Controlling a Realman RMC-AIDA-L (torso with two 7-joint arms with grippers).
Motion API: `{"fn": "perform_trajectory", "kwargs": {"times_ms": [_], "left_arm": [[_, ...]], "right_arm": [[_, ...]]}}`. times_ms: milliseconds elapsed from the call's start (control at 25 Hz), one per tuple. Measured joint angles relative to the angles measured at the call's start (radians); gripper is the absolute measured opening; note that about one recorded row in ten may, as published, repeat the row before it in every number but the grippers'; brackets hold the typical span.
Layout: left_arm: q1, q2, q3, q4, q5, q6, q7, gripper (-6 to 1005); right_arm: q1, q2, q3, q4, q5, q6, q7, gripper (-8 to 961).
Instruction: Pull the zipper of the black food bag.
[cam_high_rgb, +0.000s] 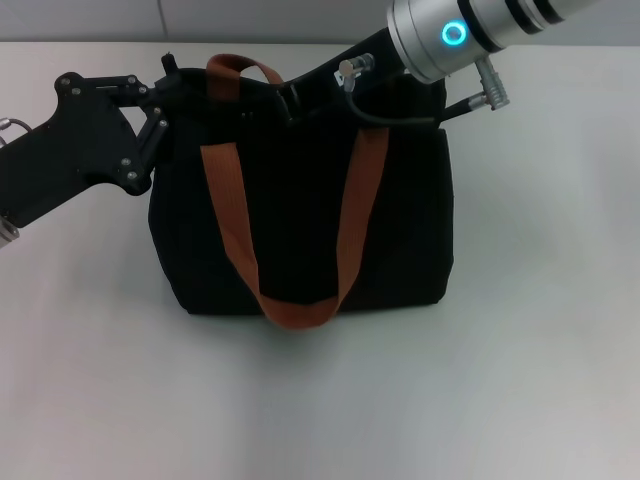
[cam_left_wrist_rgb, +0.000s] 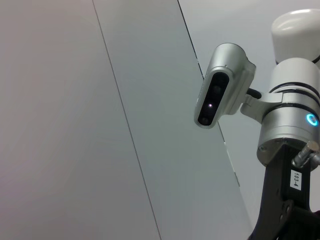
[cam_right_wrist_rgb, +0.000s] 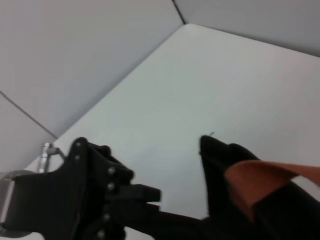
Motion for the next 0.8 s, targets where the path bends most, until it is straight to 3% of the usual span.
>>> {"fn": "perform_trajectory", "kwargs": {"times_ms": [800], "left_arm": [[0.002,0.003,-0.006,0.002,-0.004,-0.016,-0.002,29]], "right_arm": [[-0.217,-0.001,0.010,-0.353,-0.172,-0.090,0.183,-4]]}}
